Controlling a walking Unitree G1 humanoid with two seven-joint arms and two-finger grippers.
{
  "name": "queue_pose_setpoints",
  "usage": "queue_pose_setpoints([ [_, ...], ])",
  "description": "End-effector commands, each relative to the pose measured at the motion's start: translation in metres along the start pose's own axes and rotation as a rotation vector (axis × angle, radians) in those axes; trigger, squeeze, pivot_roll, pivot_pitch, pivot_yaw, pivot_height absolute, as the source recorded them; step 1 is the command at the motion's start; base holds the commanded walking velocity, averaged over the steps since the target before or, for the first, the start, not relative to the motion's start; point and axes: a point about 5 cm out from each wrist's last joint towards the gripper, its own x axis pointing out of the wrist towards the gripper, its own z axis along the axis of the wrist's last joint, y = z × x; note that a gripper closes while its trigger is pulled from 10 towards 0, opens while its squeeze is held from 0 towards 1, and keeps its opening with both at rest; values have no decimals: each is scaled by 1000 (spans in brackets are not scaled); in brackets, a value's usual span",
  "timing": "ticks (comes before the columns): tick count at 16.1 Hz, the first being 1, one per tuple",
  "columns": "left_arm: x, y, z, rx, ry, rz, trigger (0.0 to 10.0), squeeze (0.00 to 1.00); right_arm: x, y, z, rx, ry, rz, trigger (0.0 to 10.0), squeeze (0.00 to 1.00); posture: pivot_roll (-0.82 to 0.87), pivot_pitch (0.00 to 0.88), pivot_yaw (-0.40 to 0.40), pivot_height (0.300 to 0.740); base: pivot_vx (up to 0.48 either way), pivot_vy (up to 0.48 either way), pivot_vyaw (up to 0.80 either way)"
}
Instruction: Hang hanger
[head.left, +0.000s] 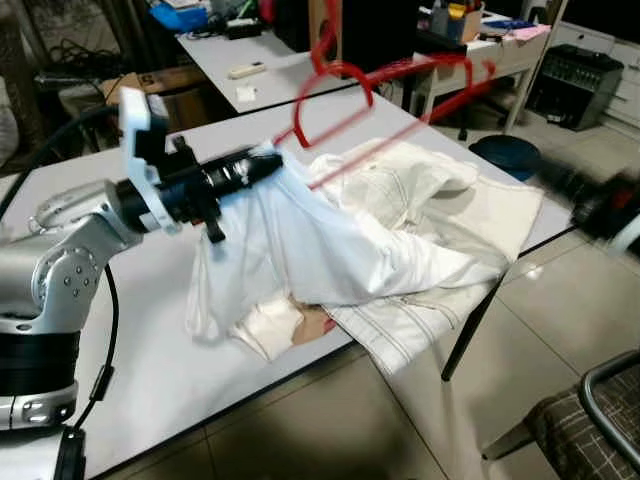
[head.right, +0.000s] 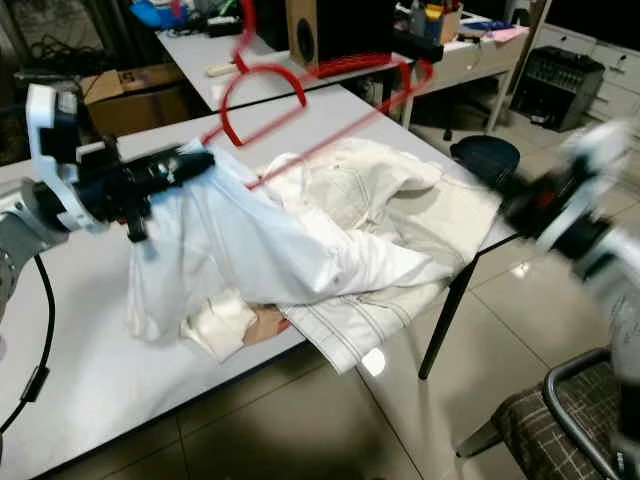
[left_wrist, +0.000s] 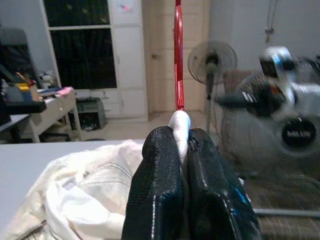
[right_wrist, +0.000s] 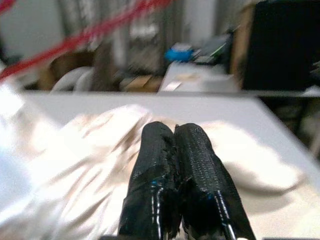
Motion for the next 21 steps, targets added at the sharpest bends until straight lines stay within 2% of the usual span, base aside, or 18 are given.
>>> queue_pose_setpoints([
  [1, 0, 0, 10, 20, -38, 7, 0, 0, 3, 11, -1, 19, 4, 65, 10000, 0, -128, 0, 70, 740, 0, 0, 0],
  [2, 2, -6, 10, -8, -39, -50, 0, 0, 7, 16, -7, 84, -20, 59, 10000, 1000, -130, 0, 77, 740, 0, 0, 0],
  [3, 8, -17, 3, -20, 11, -132, 0, 0, 15, 30, -17, 127, -13, 124, 10000, 1000, -133, 0, 87, 740, 0, 0, 0],
  [5, 19, -24, -2, -20, 30, -191, 0, 0, 24, 37, -22, 163, -35, 193, 10000, 1000, -126, 0, 84, 740, 0, 0, 0],
  [7, 36, -41, 9, -66, -31, -343, 0, 0, 31, 37, -27, 167, -17, 277, 10000, 1000, -119, 0, 79, 740, 0, 0, 0],
  [9, 49, -49, 21, -92, -106, -419, 0, 0, 36, 33, -30, 166, 1, 333, 10000, 1000, -104, 0, 65, 740, 0, 0, 0],
  [11, 50, -51, 24, -112, -125, -446, 0, 0, 40, 31, -31, 160, 1, 366, 10000, 1000, -93, 0, 55, 740, 0, 0, 0],
  [15, 49, -54, 17, -117, -69, -448, 0, 0, 60, 20, -26, 128, 11, 436, 10000, 1000, -84, 0, 45, 740, 0, 0, 0],
  [16, 49, -54, 16, -121, -68, -443, 0, 0, 65, 20, -28, 131, 36, 472, 10000, 733, -80, 0, 40, 740, 0, 0, 0],
  [17, 49, -55, 16, -122, -69, -442, 0, 0, 66, 21, -29, 156, 50, 500, 10000, 271, -77, 0, 38, 740, 0, 0, 0],
  [18, 49, -55, 17, -122, -74, -437, 0, 0, 67, 21, -33, 196, 77, 560, 10000, 0, -75, 0, 34, 740, 0, 0, 0],
  [21, 49, -56, 17, -120, -75, -438, 0, 0, 67, 21, -40, 240, 107, 608, 10000, 0, -72, 0, 32, 740, 0, 0, 0],
])
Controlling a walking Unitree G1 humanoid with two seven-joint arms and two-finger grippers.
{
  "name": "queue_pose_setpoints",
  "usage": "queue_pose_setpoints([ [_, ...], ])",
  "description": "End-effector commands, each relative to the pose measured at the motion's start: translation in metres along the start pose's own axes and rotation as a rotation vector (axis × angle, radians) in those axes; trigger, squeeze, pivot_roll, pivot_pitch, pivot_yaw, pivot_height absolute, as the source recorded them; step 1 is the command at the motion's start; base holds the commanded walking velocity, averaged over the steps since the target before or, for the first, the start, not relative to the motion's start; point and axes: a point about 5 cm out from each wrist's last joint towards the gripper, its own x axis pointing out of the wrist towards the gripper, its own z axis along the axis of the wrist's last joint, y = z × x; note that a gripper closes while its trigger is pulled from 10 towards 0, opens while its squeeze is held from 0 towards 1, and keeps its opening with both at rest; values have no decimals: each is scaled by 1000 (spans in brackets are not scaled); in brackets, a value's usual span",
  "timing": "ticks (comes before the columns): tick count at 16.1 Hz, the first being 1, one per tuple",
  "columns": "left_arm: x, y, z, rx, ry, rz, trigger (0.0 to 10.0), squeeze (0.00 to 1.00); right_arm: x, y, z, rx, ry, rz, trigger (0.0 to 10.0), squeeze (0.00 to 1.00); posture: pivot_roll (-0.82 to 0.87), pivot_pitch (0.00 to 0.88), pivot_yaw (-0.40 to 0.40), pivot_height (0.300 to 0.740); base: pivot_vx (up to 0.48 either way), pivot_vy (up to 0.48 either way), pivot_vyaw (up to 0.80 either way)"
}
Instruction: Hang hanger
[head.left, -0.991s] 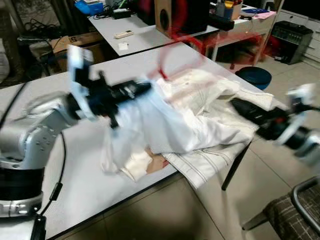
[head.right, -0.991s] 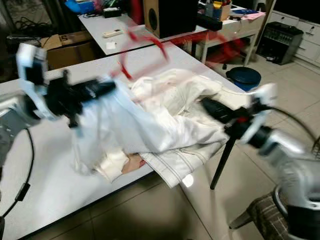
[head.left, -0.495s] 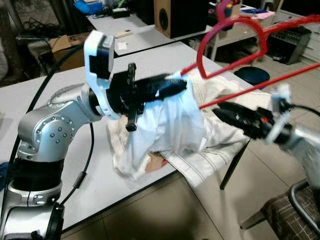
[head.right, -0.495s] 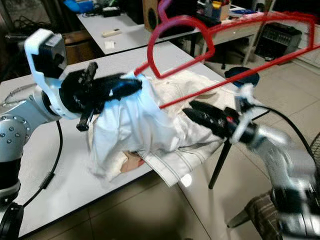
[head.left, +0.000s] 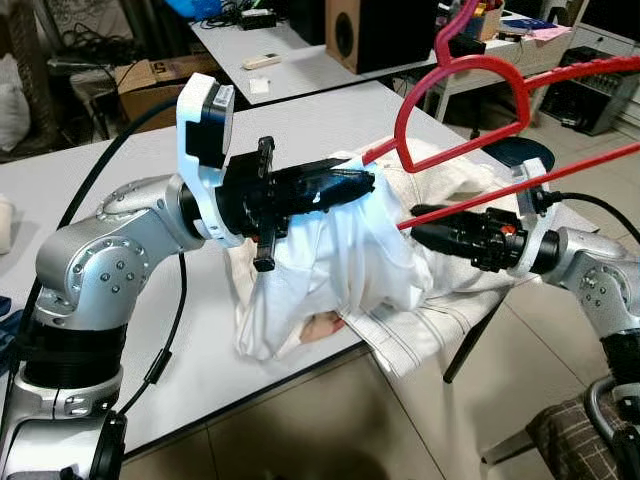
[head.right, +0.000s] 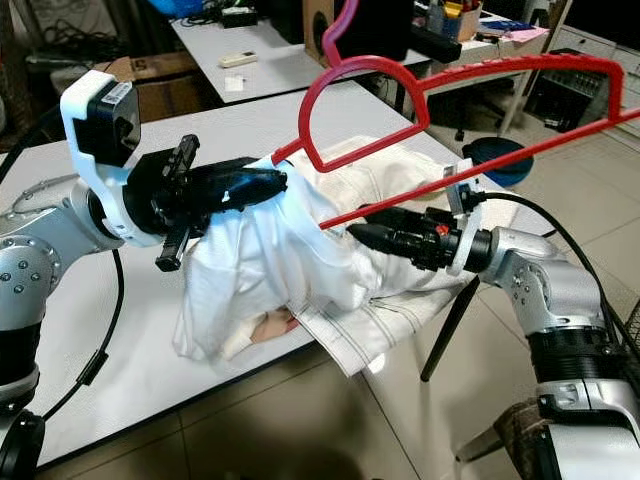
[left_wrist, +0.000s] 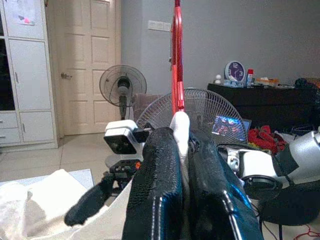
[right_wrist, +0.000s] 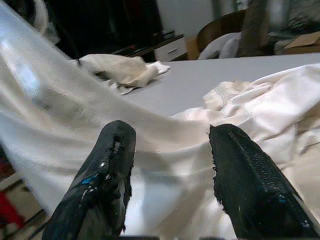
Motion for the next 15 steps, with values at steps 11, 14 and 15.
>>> queue_pose_setpoints([
  [11, 1, -1, 6, 24, 6, -6, 0, 0, 10, -2, -24, 25, 71, -5, 0, 0, -76, 0, 46, 740, 0, 0, 0],
  [14, 1, -1, 5, 26, 8, -4, 0, 0, 15, -5, -27, 11, 83, -52, 0, 0, -76, 0, 46, 740, 0, 0, 0],
  [15, 1, -1, 4, 26, 8, -3, 0, 0, 15, -7, -29, 7, 80, -79, 0, 0, -76, 0, 46, 740, 0, 0, 0],
])
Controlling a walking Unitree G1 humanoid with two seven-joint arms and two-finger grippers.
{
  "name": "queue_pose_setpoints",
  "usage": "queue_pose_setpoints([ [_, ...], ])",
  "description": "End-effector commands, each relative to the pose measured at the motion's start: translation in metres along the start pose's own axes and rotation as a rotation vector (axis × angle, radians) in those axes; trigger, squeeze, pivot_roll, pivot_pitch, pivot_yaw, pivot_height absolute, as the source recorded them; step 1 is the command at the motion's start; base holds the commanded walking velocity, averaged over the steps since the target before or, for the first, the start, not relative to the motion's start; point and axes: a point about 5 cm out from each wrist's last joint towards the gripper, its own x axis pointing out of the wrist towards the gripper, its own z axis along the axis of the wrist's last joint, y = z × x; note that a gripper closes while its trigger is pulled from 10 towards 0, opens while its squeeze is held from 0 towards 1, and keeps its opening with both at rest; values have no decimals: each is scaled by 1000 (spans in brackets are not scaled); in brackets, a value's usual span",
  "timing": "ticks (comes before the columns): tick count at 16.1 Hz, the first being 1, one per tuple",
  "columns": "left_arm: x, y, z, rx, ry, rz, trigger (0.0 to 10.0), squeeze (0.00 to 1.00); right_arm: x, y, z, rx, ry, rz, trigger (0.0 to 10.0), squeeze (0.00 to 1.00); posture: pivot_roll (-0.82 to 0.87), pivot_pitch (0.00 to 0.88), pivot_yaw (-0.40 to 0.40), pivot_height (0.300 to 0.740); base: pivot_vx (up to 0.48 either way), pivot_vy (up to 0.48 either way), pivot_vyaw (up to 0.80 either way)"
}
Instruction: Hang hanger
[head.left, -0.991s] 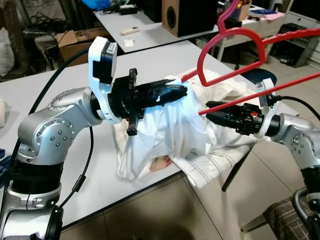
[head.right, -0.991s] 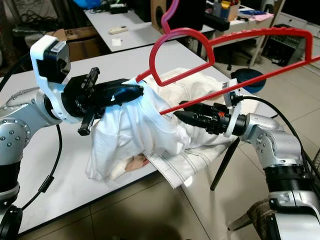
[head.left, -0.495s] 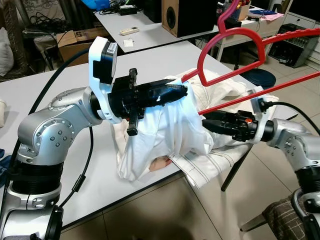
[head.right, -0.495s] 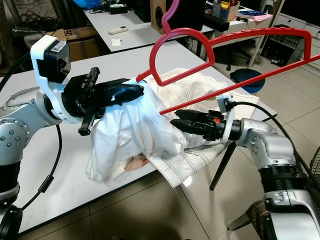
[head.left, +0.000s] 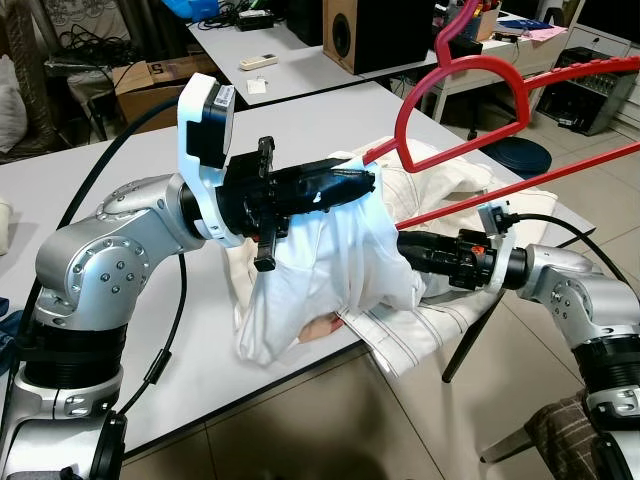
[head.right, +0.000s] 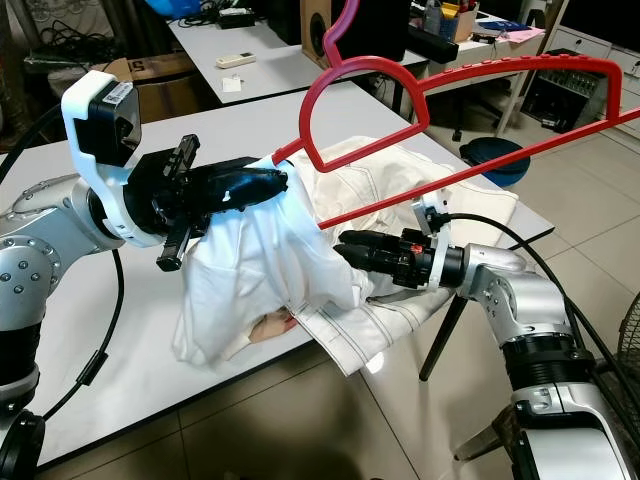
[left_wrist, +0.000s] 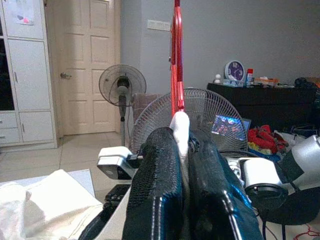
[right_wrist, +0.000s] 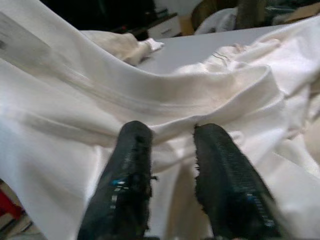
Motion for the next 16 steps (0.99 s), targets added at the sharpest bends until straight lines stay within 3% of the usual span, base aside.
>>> queue_pose_setpoints([
  [1, 1, -1, 5, 26, 7, -4, 0, 0, 1, -2, 0, -6, -4, -22, 0, 0, -76, 0, 46, 740, 0, 0, 0],
  [8, 1, -1, 3, 29, 9, 6, 0, 0, 1, -6, 0, -3, -43, -73, 0, 0, -77, 0, 43, 740, 0, 0, 0],
  [10, -3, 3, -1, 51, 37, 65, 0, 0, -4, -6, 0, -6, -72, -111, 0, 0, -75, 0, 39, 740, 0, 0, 0],
  [11, -9, 7, -9, 93, 112, 131, 0, 0, -11, -1, -1, -20, -80, -114, 0, 0, -70, 0, 34, 740, 0, 0, 0],
  [13, -22, 10, -15, 147, 170, 232, 0, 0, -27, 12, 1, -46, -113, -139, 0, 0, -77, 0, 40, 740, 0, 0, 0],
  [14, -39, 13, -12, 232, 196, 382, 0, 0, -42, 30, 0, -68, -136, -167, 0, 0, -89, 0, 55, 740, 0, 0, 0],
  [16, -53, 6, -12, 313, 300, 437, 0, 0, -45, 45, -8, -96, -106, -166, 0, 0, -99, 0, 67, 740, 0, 0, 0],
])
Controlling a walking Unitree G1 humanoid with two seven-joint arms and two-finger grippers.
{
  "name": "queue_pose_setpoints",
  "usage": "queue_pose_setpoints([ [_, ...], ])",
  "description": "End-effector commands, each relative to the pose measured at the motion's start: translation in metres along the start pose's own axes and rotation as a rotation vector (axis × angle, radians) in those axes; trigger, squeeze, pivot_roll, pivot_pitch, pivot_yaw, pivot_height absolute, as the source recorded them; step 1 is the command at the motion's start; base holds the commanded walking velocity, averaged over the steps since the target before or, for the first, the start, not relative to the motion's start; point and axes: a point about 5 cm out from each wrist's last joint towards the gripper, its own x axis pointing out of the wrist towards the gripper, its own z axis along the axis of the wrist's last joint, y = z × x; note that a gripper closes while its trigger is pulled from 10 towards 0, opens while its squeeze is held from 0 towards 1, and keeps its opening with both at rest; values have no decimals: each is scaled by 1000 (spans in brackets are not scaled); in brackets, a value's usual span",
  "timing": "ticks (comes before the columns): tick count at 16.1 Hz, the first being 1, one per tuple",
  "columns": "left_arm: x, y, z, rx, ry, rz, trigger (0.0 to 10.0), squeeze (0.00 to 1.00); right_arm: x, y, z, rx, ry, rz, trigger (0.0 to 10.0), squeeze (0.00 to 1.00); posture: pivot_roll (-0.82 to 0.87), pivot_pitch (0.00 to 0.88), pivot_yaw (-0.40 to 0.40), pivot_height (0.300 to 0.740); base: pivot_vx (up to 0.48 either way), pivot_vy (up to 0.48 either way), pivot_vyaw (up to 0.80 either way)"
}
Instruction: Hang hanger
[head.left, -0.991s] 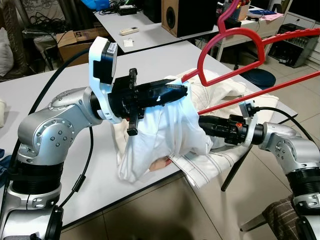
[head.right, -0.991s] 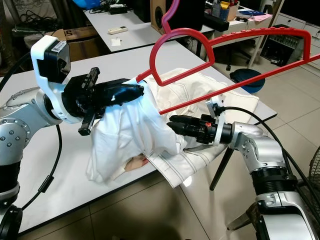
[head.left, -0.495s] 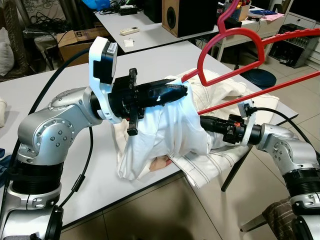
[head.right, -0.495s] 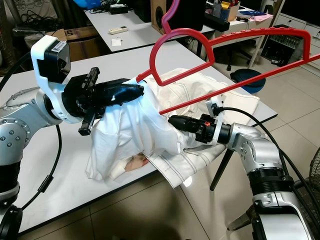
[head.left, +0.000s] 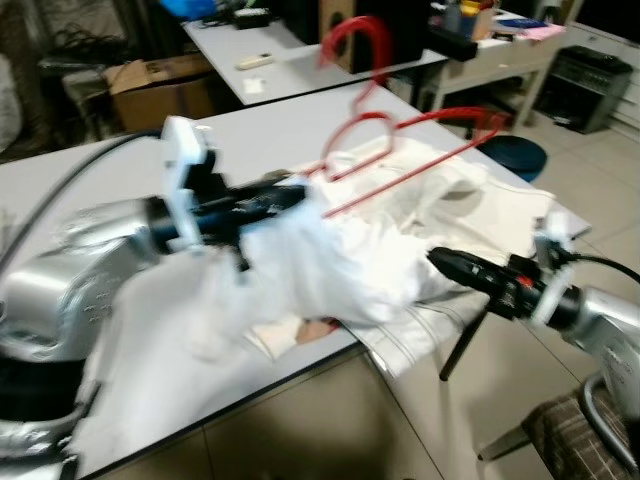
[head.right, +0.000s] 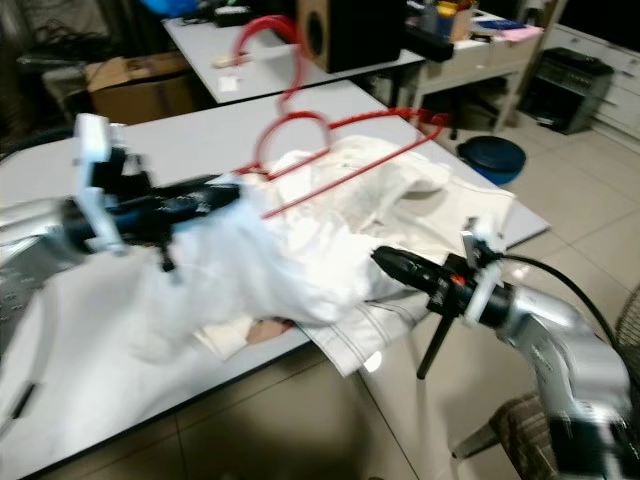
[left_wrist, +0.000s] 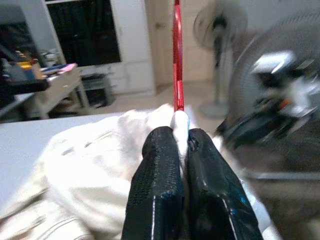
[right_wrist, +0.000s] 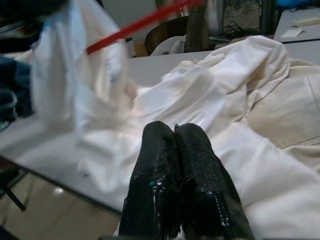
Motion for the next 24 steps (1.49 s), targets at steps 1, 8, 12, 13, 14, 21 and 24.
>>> queue_pose_setpoints([
  [1, -5, -1, 3, 103, 30, 42, 0, 0, 1, 9, 3, -33, 11, 21, 0, 0, -93, 0, 62, 740, 0, 0, 0],
  [8, -15, -8, -18, 144, 24, 173, 0, 0, 29, -16, 25, -146, 83, -74, 10000, 1000, -73, 0, 24, 740, 0, 0, 0],
  [12, -17, -8, -21, 160, 33, 215, 0, 0, 59, -46, 22, -157, 159, -68, 10000, 1000, -45, 0, -2, 740, 0, 0, 0],
  [13, -14, -9, -20, 160, 28, 210, 0, 0, 69, -50, 22, -134, 126, -61, 10000, 1000, -37, 0, -4, 740, 0, 0, 0],
  [14, -13, -9, -19, 161, 26, 207, 0, 0, 75, -52, 23, -118, 98, -63, 10000, 1000, -32, 0, -5, 740, 0, 0, 0],
  [21, -9, -5, -17, 175, 30, 195, 0, 0, 104, -44, 33, -7, -92, 92, 10000, 1000, -19, 0, 5, 740, 0, 0, 0],
  [24, -6, -5, -17, 177, 32, 186, 0, 0, 104, -38, 22, -19, -27, 160, 10000, 1000, -26, 0, 17, 740, 0, 0, 0],
])
